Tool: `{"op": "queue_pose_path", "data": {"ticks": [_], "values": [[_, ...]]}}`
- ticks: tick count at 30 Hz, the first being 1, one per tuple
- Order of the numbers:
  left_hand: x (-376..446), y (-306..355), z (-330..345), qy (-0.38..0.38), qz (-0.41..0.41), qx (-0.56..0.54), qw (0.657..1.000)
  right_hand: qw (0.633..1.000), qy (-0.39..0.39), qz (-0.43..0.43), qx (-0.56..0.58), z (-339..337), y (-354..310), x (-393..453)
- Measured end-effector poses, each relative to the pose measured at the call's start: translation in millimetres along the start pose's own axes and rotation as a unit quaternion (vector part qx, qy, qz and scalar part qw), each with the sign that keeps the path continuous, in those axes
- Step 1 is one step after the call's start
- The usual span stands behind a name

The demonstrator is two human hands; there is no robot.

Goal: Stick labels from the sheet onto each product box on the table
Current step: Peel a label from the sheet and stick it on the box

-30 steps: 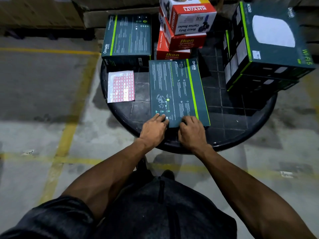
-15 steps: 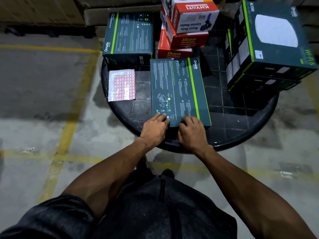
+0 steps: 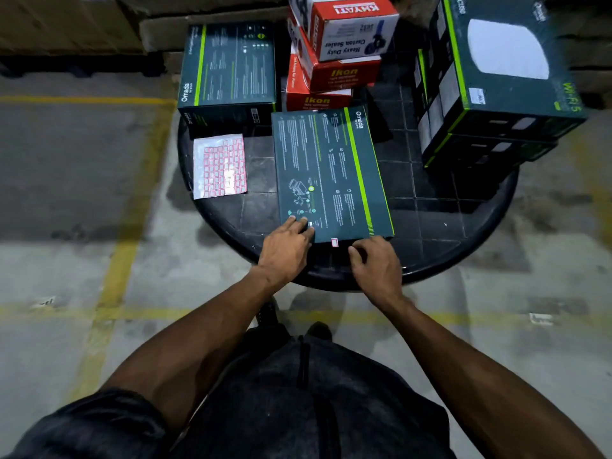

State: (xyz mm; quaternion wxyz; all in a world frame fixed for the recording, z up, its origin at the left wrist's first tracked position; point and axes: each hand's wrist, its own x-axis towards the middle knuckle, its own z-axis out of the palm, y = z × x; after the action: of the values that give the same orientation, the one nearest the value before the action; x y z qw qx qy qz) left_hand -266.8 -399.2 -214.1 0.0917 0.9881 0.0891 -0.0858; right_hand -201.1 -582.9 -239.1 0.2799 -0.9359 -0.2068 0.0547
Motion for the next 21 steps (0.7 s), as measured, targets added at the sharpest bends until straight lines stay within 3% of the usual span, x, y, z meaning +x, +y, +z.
{"op": "queue_pose_path", "data": {"ticks": [2, 4, 7, 10, 15, 21], "values": [[0, -1, 2, 0.003, 0.0, 0.0, 1.0, 0.975, -0.058, 0.159, 0.143, 2, -6, 1], [2, -2, 3, 0.001, -0.002, 0.0, 1.0, 0.908, -0.1, 0.279, 0.296, 6, -14, 4], [4, -3, 8, -0.004, -0.002, 0.002, 1.0, 0.825, -0.138, 0.366, 0.409, 9, -30, 11], [4, -4, 13, -0.003, -0.005, 0.004, 1.0, 0.779, -0.143, 0.406, 0.455, 11, -40, 16], [5, -4, 13, -0.005, -0.007, 0.007, 1.0, 0.747, -0.117, 0.425, 0.497, 16, -45, 16], [4, -3, 13, -0.018, -0.014, 0.006, 1.0, 0.761, -0.112, 0.408, 0.491, 19, -45, 15]]}}
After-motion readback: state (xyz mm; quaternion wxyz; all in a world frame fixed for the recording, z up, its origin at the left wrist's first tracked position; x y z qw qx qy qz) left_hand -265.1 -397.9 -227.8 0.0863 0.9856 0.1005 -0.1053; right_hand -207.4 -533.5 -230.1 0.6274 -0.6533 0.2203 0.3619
